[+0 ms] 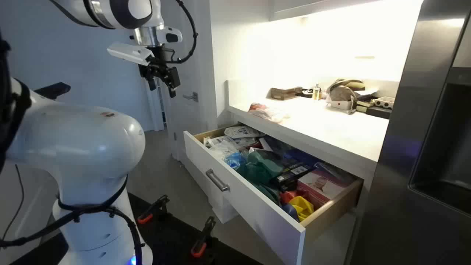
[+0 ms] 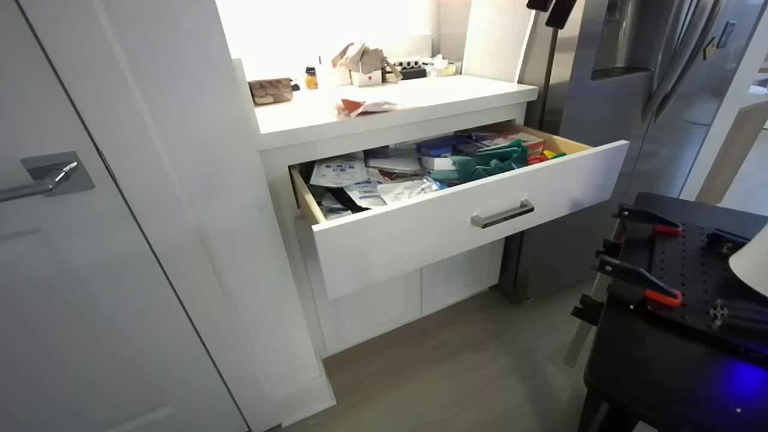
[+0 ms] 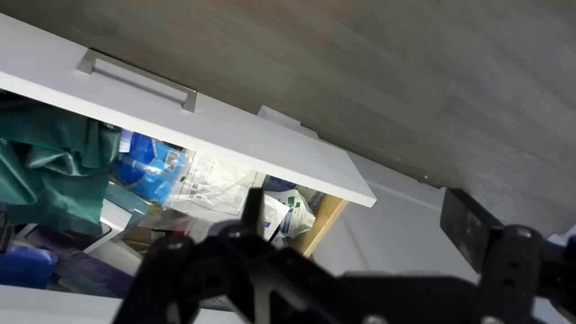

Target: Put the pack at the edge of the countertop into the drawer

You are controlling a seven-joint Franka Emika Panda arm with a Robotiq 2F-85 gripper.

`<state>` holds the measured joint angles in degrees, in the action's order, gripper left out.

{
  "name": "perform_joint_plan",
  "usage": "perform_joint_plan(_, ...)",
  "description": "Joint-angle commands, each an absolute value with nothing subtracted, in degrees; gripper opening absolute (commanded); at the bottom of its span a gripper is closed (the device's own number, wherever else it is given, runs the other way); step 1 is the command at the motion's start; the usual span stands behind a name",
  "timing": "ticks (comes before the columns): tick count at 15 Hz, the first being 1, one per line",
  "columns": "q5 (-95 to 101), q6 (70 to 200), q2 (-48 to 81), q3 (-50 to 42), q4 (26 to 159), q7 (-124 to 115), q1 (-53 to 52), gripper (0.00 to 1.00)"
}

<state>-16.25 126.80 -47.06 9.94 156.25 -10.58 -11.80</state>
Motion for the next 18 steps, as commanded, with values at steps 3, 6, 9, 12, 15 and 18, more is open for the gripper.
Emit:
perform_joint_plan(3, -16.2, 126.7, -47.1, 9.9, 156.2, -10.6, -11.8, 1.0)
perform_joint_plan(6, -16.2, 126.7, -47.1, 9.9, 156.2, -10.6, -11.8, 1.0)
perform_joint_plan(9, -15.0, 134.2, -44.8, 10.4, 156.5, -14.9, -6.6, 1.0)
perform_joint_plan(12, -12.6, 142.1, -41.0, 7.8, 157.3, -15.6, -0.2, 1.0)
perform_joint_plan(15, -9.5, 150.6, -33.9, 5.4, 155.6, -16.7, 7.1, 1.0)
perform_joint_plan(18, -6.7, 160.5, -26.1, 6.1, 153.2, -21.6, 13.7, 1.0)
